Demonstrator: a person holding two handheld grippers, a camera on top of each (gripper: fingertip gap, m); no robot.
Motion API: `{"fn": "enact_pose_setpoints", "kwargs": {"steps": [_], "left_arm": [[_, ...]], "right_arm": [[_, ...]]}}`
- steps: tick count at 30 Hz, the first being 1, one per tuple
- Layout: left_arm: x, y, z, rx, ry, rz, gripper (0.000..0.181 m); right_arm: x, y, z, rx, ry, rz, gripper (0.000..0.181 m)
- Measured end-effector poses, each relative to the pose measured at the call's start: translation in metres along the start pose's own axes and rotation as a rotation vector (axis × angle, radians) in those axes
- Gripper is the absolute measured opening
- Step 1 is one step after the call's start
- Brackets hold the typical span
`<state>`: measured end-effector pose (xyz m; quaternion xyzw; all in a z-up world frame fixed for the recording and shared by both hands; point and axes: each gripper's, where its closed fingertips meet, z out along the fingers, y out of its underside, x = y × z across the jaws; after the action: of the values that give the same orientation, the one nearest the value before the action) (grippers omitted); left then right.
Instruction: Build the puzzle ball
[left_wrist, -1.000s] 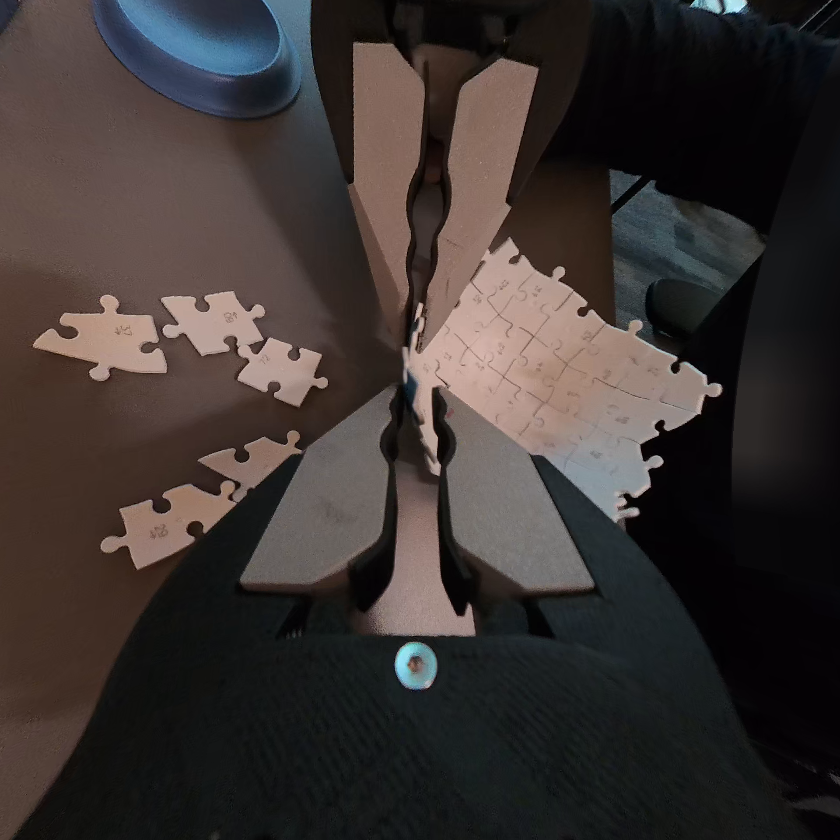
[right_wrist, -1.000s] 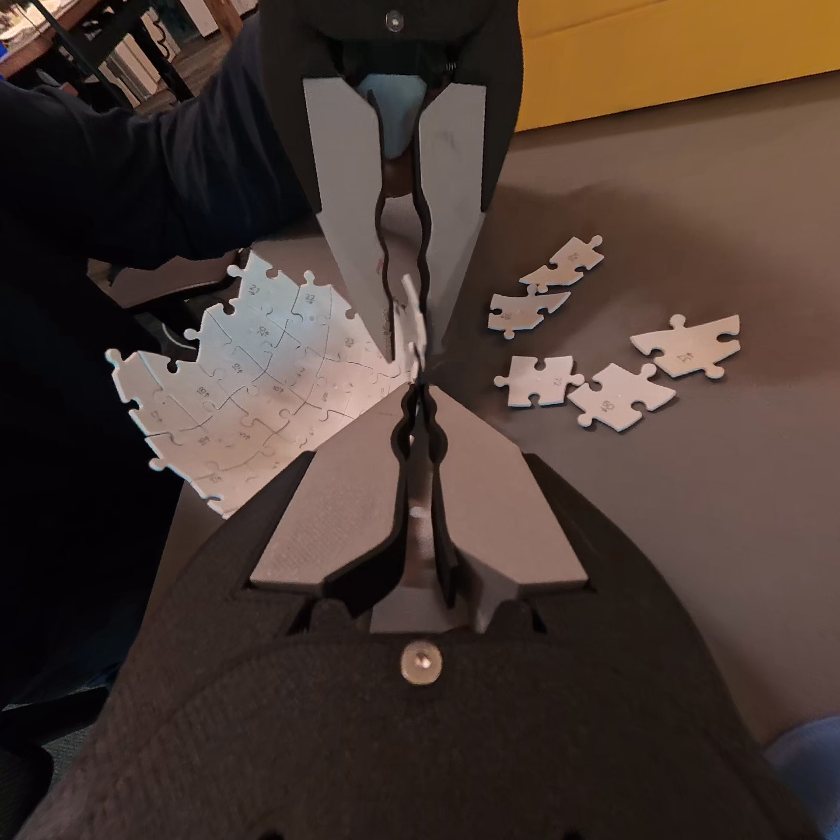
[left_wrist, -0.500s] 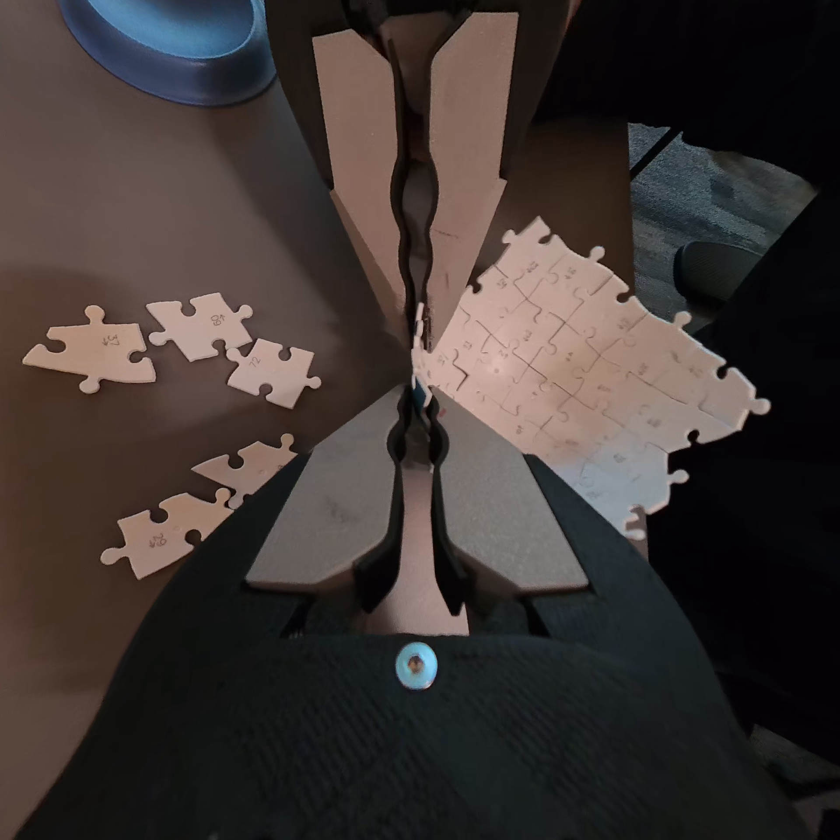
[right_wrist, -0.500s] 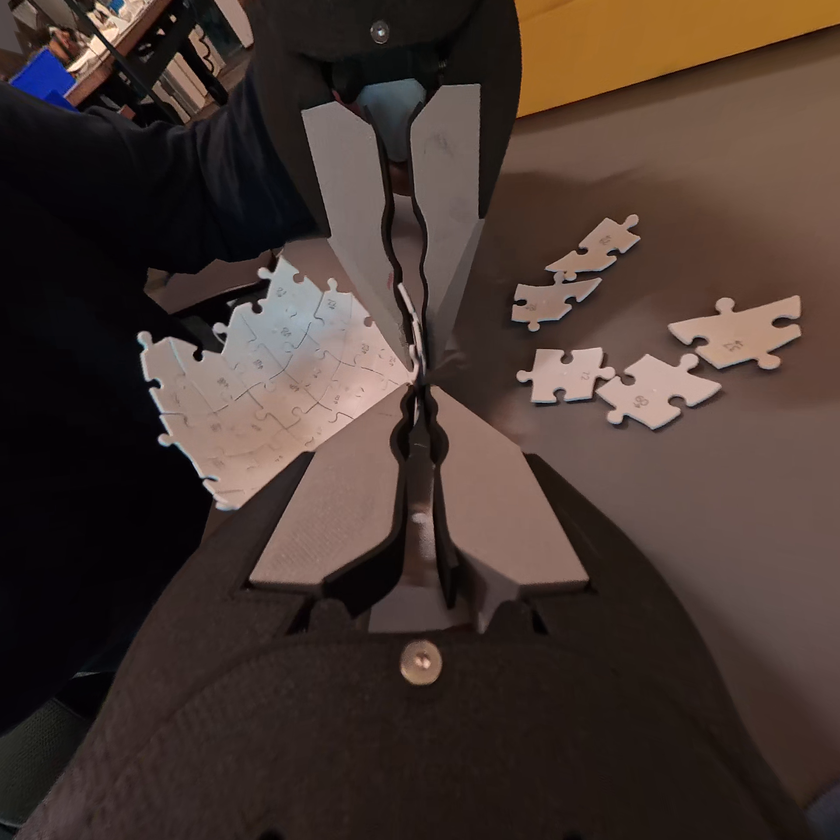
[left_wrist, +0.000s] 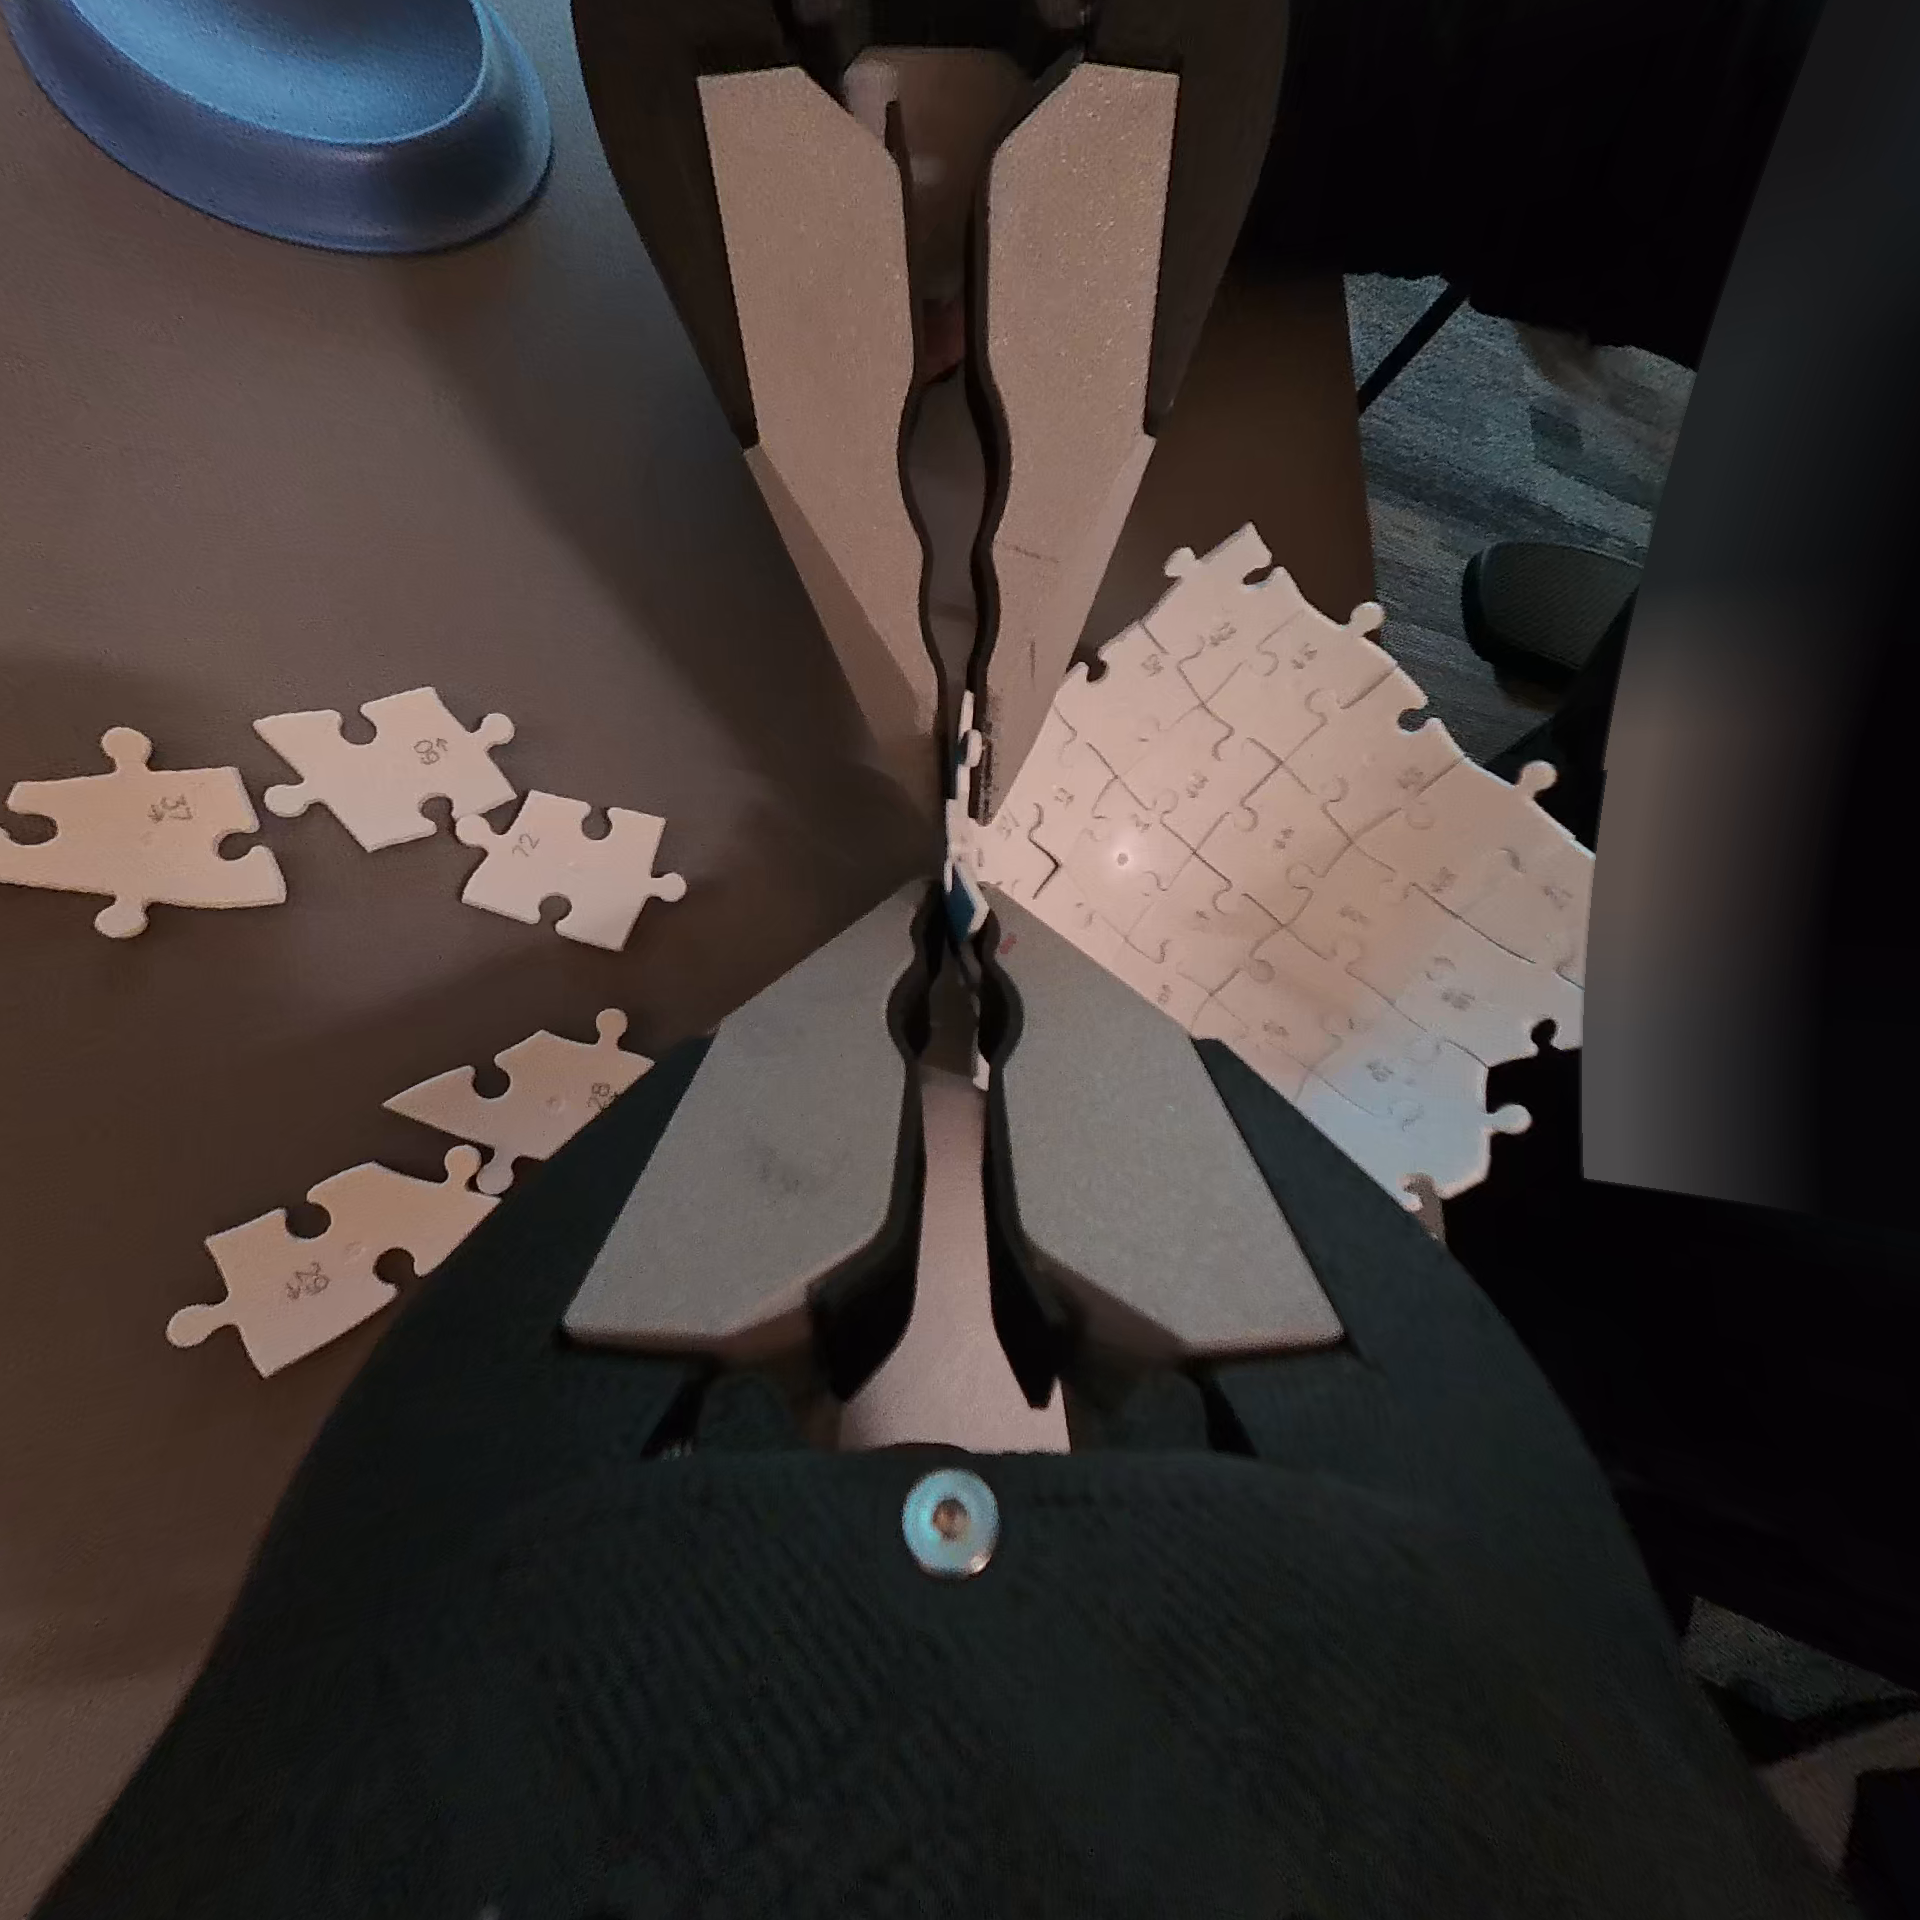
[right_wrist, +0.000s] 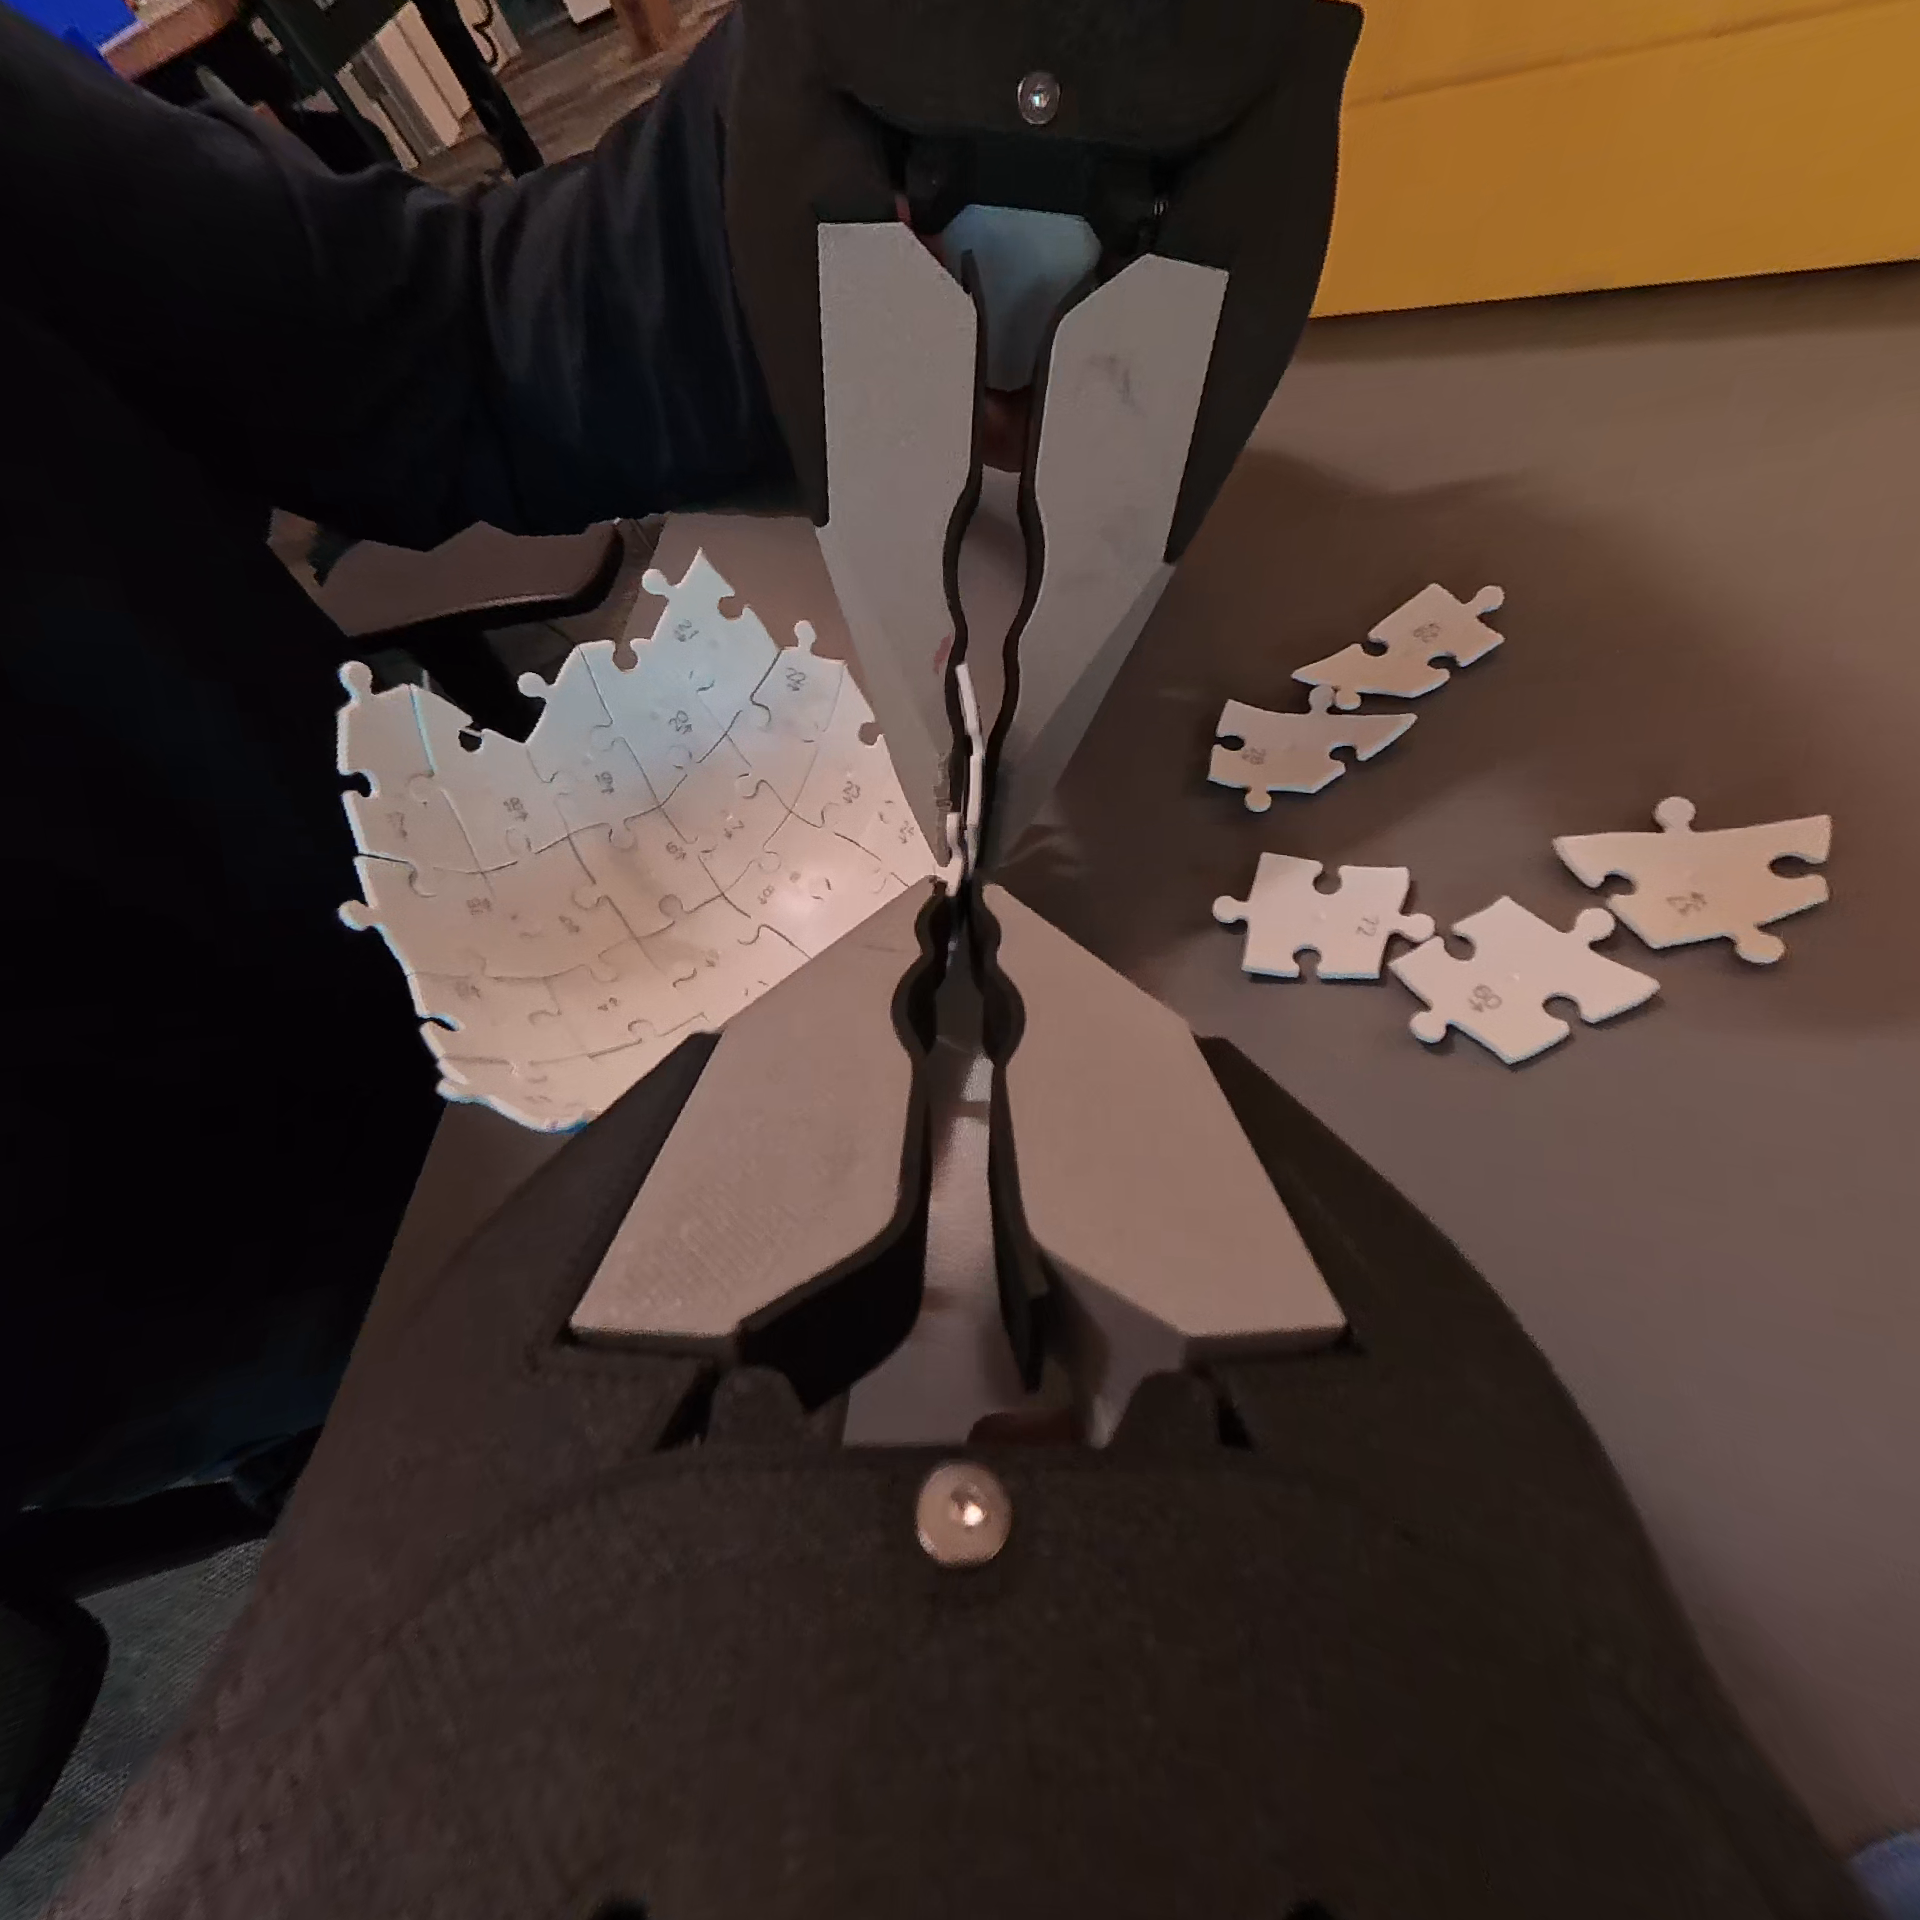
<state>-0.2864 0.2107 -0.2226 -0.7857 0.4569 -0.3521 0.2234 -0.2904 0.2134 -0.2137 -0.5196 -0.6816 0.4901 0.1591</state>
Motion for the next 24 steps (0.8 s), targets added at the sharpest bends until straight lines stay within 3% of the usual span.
{"fn": "enact_pose_setpoints", "kwargs": {"steps": [3,8,16,24], "left_arm": [[0.001,0.000,0.000,0.001,0.006,0.000,0.000],[-0.002,0.001,0.001,-0.008,-0.015,-0.002,0.001],[-0.007,-0.001,0.000,-0.004,-0.063,-0.048,0.000],[-0.005,0.001,0.002,-0.020,-0.046,-0.064,0.001]], "right_arm": [[-0.001,0.000,0.000,-0.001,-0.003,-0.002,0.000],[0.002,0.001,0.001,0.010,-0.075,0.208,0.000],[0.005,-0.002,0.001,0.049,-0.086,0.294,0.006],[0.006,-0.001,0.005,0.016,0.033,0.177,0.000]]}}
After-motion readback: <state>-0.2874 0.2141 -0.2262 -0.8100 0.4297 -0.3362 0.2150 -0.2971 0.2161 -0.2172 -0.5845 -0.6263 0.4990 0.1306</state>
